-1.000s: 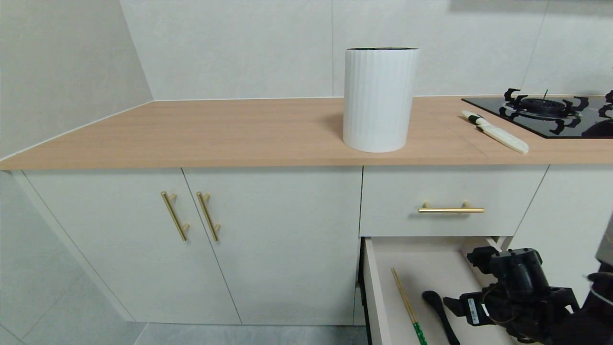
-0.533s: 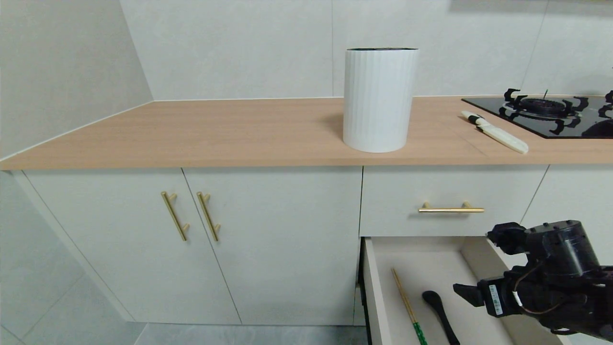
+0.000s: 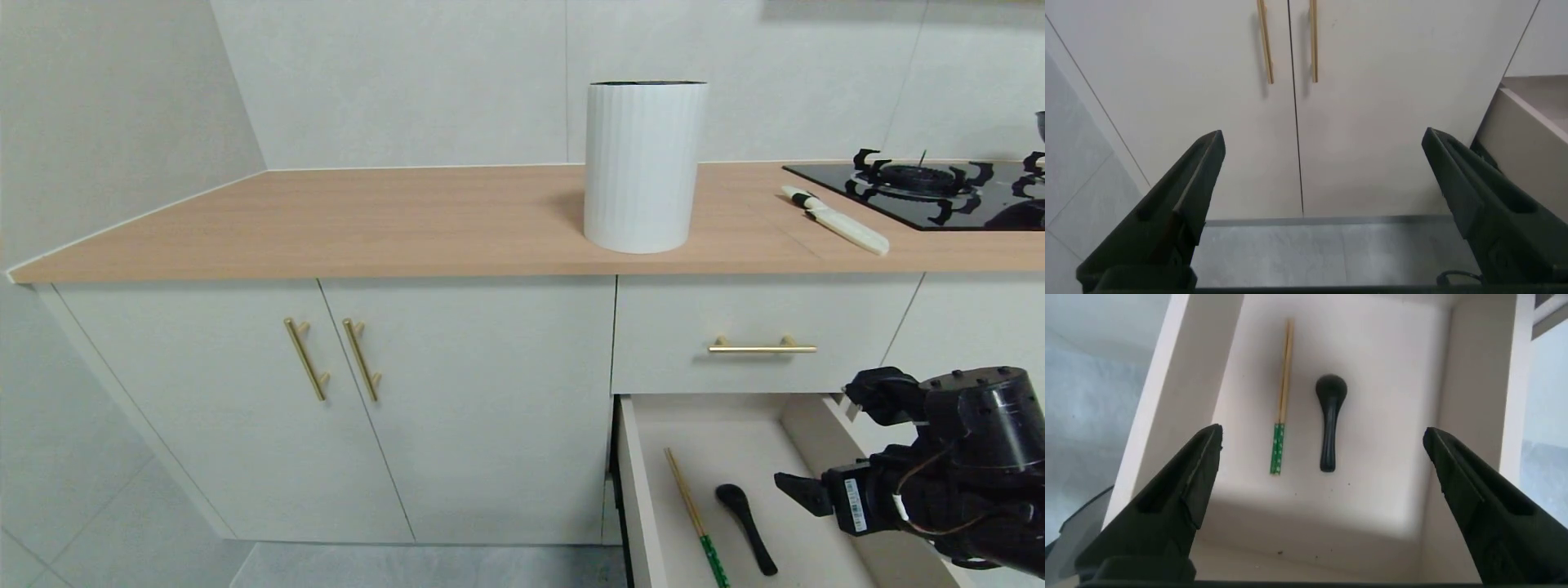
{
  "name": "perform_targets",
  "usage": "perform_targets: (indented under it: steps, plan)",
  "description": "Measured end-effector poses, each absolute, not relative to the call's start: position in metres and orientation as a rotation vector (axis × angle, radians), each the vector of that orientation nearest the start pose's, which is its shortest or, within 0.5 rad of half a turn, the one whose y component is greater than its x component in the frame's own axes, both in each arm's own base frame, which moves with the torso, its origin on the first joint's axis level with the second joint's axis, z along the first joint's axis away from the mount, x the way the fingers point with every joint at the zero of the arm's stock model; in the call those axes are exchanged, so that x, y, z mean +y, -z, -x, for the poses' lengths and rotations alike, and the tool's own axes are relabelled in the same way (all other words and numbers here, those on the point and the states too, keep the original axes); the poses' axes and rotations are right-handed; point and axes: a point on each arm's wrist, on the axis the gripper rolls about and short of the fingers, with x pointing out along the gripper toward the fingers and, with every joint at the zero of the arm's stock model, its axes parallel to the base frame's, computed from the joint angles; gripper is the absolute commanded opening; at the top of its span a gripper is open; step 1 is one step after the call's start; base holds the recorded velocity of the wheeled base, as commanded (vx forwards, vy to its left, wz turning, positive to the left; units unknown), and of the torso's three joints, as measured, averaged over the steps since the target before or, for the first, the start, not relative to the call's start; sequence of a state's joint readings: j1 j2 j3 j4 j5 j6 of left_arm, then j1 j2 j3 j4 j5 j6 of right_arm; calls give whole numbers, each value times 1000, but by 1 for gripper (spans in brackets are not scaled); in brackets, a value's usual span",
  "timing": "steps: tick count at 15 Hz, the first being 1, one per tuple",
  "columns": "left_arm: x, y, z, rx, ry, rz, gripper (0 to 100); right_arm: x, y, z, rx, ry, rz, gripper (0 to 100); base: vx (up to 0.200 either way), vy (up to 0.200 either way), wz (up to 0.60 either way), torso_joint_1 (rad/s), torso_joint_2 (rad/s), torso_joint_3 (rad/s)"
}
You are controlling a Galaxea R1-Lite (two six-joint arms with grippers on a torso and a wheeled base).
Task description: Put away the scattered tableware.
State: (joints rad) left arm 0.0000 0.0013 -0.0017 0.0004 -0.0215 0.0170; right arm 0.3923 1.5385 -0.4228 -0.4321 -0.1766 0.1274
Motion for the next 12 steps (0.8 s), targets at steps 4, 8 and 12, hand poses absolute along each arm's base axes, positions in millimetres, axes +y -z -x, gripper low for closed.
perform_targets:
  steps: [4, 8, 12]
  plan:
    - [0, -76, 23, 1, 22, -17, 100, 79, -111, -198, 674, -169, 74, 100, -200, 0, 0, 1, 2, 0]
    - [0, -76, 23, 1, 21, -17, 100, 81, -109, -195, 692, -183, 86, 100, -100, 0, 0, 2, 1, 1]
    - [0, -76, 23, 1, 21, -14, 100, 85, -100, -185, 792, -212, 138, 100, 0, 0, 0, 0, 0, 0]
